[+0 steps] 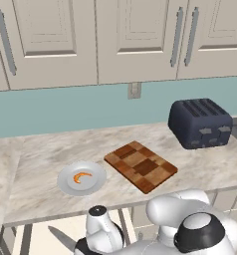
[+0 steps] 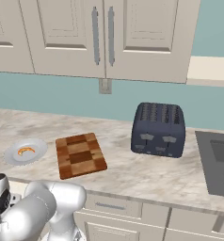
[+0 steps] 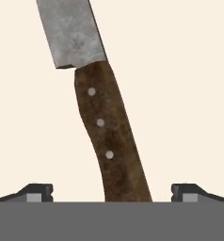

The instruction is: Pick up the knife from the drawer and place it on the cutting board. Then place the meat from the plate to the cutting board.

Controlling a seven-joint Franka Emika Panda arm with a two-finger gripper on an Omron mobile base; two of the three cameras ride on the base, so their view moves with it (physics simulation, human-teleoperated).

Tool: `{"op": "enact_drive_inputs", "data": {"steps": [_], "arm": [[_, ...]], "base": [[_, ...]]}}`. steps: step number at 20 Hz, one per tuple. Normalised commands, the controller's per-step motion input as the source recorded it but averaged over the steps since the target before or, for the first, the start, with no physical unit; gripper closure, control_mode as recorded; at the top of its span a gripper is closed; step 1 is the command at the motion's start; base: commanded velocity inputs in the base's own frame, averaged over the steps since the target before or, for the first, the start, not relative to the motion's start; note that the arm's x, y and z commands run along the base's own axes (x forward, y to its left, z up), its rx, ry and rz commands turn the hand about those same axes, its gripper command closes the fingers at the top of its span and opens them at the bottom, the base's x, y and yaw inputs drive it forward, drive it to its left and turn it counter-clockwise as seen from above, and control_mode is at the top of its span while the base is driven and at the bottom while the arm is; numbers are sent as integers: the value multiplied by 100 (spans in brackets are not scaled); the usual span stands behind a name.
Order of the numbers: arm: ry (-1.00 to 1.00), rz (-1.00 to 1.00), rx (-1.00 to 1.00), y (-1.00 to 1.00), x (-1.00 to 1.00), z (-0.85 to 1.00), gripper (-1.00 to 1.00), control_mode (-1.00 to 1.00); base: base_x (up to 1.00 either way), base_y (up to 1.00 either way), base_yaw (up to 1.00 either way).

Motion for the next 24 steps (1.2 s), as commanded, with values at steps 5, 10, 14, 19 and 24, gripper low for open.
{"op": "enact_drive_inputs", "data": {"steps": [5,10,14,19,24], "arm": [[0,0,0,0,5,-15,-100,-100],[1,0,0,1,7,-17,-100,-100],[3,0,-2,8,8,-22,-100,-100],[0,1,-1,9,-1,-8,100,-100],[-3,2,0,0,-40,13,100,-100]], "base": [[0,0,0],[0,0,0],[0,0,0],[0,0,0],[0,0,0]]}}
